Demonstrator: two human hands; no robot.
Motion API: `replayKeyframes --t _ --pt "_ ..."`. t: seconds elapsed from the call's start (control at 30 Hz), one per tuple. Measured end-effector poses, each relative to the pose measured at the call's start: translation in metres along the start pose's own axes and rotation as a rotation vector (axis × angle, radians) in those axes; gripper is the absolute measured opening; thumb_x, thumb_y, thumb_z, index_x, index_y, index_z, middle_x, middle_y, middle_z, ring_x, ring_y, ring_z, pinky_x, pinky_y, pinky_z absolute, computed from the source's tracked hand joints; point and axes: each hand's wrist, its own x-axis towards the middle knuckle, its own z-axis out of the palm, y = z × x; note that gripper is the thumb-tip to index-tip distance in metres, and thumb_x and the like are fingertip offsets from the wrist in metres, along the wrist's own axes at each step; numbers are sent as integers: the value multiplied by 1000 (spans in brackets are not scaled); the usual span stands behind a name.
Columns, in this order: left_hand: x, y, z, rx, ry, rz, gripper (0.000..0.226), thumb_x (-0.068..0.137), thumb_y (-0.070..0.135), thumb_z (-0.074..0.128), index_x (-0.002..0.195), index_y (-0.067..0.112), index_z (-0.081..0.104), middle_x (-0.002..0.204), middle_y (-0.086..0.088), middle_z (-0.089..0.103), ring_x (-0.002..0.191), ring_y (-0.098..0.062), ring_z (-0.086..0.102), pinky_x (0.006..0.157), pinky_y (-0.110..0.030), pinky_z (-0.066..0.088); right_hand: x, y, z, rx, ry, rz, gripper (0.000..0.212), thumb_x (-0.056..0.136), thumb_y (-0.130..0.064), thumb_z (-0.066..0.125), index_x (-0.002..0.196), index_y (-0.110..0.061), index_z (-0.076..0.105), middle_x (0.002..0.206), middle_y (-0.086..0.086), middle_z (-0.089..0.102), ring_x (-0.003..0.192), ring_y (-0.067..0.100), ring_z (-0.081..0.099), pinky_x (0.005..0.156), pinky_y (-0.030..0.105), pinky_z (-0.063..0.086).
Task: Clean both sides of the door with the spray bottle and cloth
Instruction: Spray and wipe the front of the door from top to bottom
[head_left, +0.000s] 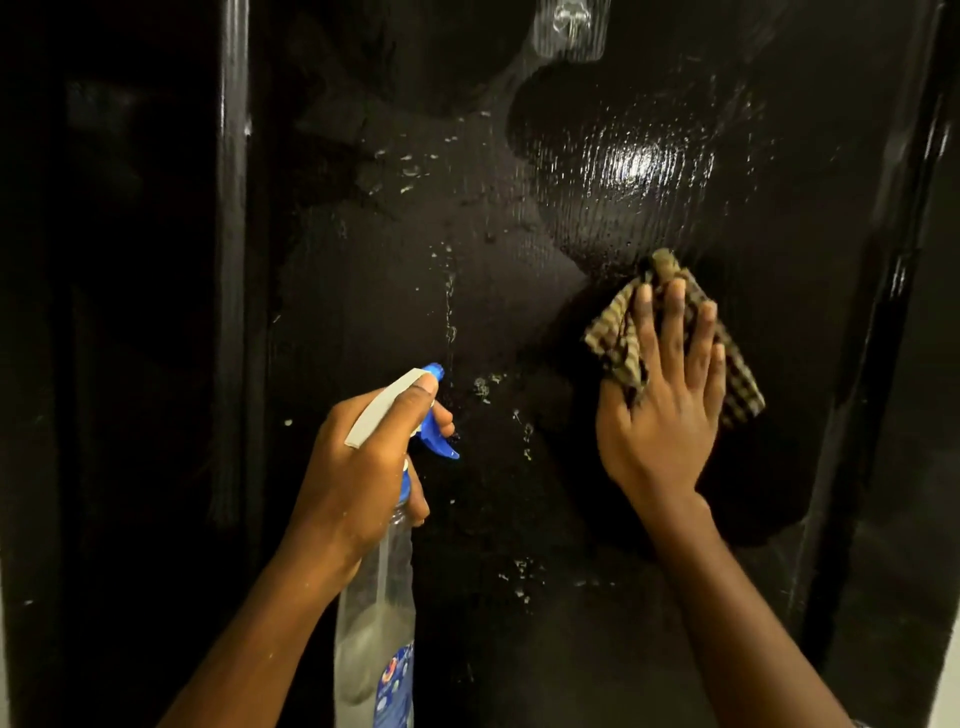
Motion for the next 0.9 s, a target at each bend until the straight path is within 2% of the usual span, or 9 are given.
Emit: replayKeyframes --t 0.07,0.17,0.27,0.33,0.43,0.53,0.7,0.8,0.9 --pt "-2 1 -4 0 17 4 43 98 42 46 80 10 68 83 -6 73 36 -27 51 44 -33 47 29 -27 -1 23 2 19 73 93 -47 31 162 -32 11 170 -5 3 156 19 -4 126 41 0" --pt "-5 1 -11 -6 28 -9 46 93 49 48 81 9 68 84 -5 73 36 -26 51 44 -31 46 33 -66 8 -15 -28 -179 74 92 -50 34 161 -30 17 169 -3 8 156 22 1 126 41 3" --pt "-7 0 -21 15 62 -41 43 98 41 43 86 7 68 61 0 68 36 -23 51 44 -28 45 -10 -78 21 -35 -114 -400 73 94 -51 38 161 -31 17 169 -6 7 157 21 1 126 40 4" --pt "-9 -2 -28 20 80 -39 42 100 37 42 86 7 67 54 1 64 35 -22 50 44 -28 45 -42 -62 26 -59 -137 -460 70 97 -52 35 161 -32 18 169 -6 9 157 20 2 126 40 5" --pt "-10 -6 -35 11 74 -28 42 98 37 42 84 7 68 72 -4 71 35 -24 51 42 -30 46 -64 -24 22 -74 -100 -399 69 93 -48 38 159 -31 26 168 -5 17 156 21 10 125 42 13" --pt "-8 -6 -38 16 35 -16 42 97 43 47 80 11 68 86 -5 73 35 -26 51 41 -29 46 -48 -1 12 -43 -36 -219 67 95 -45 35 159 -28 26 168 -2 17 156 23 10 125 46 14" --pt "1 3 -32 50 -34 -12 48 89 55 47 75 13 67 81 -6 72 36 -29 53 43 -30 46 10 -22 3 35 -6 32 73 92 -45 31 162 -33 12 169 -10 -2 156 16 -8 126 41 0" --pt "5 6 -35 50 -22 -30 49 95 49 47 75 8 65 80 -9 70 36 -27 51 42 -30 45 37 -49 3 31 1 21 73 93 -48 28 162 -34 8 169 -10 -5 156 16 -10 126 39 -4" --pt "3 6 -43 16 21 -50 49 92 48 46 77 6 65 79 -10 70 36 -27 49 41 -30 45 41 -79 7 4 -12 -117 74 93 -50 32 162 -29 16 169 -5 3 156 20 -2 126 40 0"
